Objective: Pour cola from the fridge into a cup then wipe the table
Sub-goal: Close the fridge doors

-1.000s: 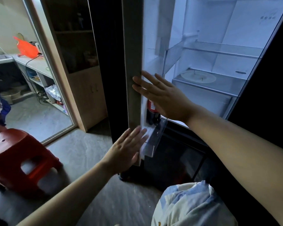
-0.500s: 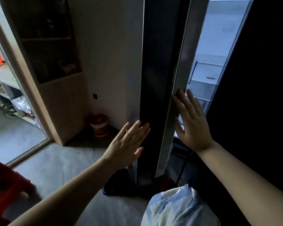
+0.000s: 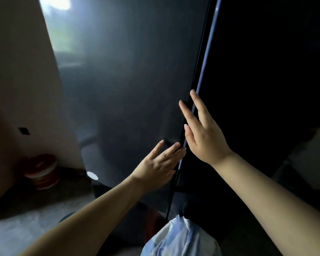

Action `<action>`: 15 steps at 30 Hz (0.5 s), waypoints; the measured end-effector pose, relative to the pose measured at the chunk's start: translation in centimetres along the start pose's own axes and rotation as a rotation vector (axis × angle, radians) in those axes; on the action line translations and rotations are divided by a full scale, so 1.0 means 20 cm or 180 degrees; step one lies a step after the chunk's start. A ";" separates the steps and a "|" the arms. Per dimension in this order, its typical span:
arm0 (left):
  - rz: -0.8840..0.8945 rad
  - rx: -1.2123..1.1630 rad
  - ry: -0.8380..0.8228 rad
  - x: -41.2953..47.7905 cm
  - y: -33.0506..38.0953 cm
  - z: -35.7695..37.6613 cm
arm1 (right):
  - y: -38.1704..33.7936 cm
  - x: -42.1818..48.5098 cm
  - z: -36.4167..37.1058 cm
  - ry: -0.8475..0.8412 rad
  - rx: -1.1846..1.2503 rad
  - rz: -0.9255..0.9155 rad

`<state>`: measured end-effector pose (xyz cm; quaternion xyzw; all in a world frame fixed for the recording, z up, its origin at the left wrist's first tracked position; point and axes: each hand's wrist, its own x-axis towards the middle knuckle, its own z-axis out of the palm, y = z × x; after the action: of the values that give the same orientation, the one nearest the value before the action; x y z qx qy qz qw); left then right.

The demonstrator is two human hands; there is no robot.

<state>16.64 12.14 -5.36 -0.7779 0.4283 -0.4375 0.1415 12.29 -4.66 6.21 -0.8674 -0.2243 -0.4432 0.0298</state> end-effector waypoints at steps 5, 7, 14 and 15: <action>-0.0034 -0.0485 0.0556 0.04 -0.20 0.17 | 0.09 0.03 0.07 0.0160 -0.0899 0.0072; -0.0263 -0.0470 0.0590 0.03 -0.30 0.23 | 0.08 0.02 0.12 0.0123 -0.1264 0.0144; -0.0035 -0.0557 0.0357 0.10 -0.38 0.35 | 0.05 0.05 0.24 -0.0589 -0.1721 0.0706; -0.0038 -0.0560 0.0293 0.12 -0.38 0.37 | 0.07 0.07 0.26 -0.0666 -0.1779 0.0776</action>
<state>27.31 13.65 -3.70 -0.7689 0.4665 -0.4343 0.0502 17.41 -4.15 4.33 -0.9033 0.0098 -0.3893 -0.1799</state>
